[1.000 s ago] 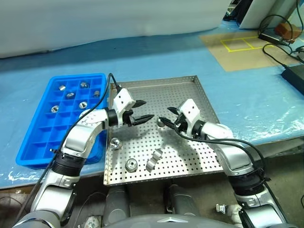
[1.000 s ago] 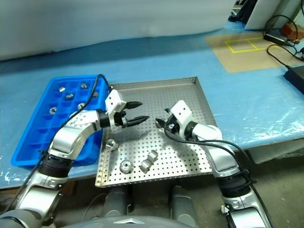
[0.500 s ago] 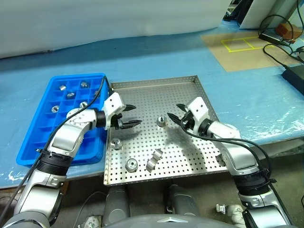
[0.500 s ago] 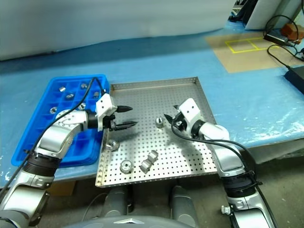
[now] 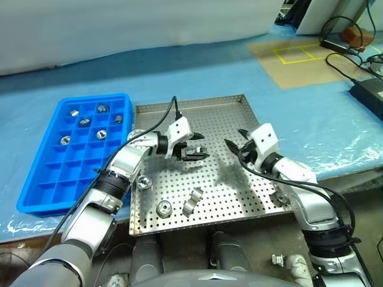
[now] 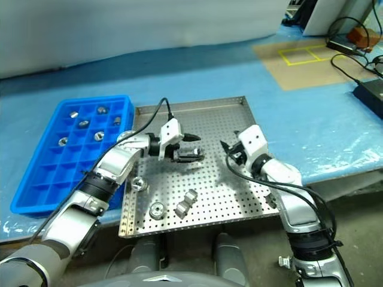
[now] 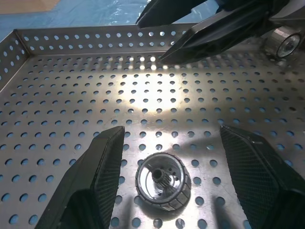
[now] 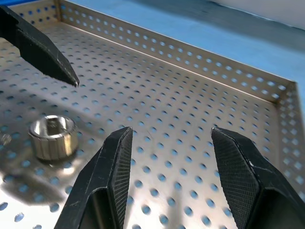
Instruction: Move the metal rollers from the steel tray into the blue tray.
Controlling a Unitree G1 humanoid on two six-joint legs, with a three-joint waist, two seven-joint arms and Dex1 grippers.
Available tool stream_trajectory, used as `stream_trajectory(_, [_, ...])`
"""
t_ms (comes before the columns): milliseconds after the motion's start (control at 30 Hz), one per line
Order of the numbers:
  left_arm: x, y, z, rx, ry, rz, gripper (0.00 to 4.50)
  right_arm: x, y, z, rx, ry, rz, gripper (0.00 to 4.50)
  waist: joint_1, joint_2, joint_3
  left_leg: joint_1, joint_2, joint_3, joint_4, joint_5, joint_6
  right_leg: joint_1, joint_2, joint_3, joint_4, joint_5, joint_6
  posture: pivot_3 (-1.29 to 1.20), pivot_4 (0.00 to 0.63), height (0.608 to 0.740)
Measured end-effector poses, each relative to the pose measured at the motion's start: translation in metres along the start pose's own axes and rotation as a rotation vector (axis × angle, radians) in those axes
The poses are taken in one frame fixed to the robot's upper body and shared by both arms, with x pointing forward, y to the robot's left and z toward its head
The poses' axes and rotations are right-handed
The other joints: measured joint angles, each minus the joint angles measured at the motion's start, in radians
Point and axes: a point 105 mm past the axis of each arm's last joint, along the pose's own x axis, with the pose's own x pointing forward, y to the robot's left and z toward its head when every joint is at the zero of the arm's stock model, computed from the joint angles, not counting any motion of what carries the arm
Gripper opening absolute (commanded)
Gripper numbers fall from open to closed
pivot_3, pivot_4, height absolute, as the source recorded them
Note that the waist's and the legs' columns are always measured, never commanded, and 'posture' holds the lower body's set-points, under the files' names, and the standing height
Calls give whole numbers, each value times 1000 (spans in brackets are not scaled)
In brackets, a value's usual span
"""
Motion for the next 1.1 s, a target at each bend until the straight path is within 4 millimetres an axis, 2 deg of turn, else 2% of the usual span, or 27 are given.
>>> stream_trajectory(133, [6,4,-5,9,13,14,3360,-5,0,-1,-7,8,-29,2714,-21,0,0,0,0,0,1,0,1,0,0,1,0,-1,-2,-464,150,740])
stream_trajectory(300, [12,3,-6,2,18,-7,3360,-9,1,-4,-3,19,-45,2714,-24,0,0,2,0,1,1,-2,5,2,0,2,-1,-2,-3,-478,150,740])
stream_trajectory(700, [8,3,-40,-26,150,-8,3360,-11,-1,-4,-6,34,-60,2714,-26,0,0,3,0,2,1,-3,6,3,0,2,-3,-2,-3,-476,150,740])
stream_trajectory(867, [13,1,-43,-36,156,-7,3360,-10,-1,-4,-13,35,-65,2714,-26,0,0,3,0,2,1,-3,6,4,0,2,-3,-2,-3,-474,150,740])
stream_trajectory(967, [14,-1,-43,-41,152,-15,2805,-10,-2,-3,-16,35,-67,2714,-26,0,0,4,0,2,1,-3,6,4,0,2,-3,-2,-3,-478,150,740])
stream_trajectory(1067, [10,-5,-43,-57,129,-33,1812,-11,-3,-3,-19,37,-70,2714,-27,0,0,3,0,3,1,-3,6,4,0,3,-3,-2,-3,-473,150,740])
stream_trajectory(1100, [10,-2,-43,-58,133,-11,1812,-11,-3,-3,-20,37,-70,2714,-28,0,0,4,0,3,1,-3,6,4,0,2,-3,-2,-3,-473,150,740])
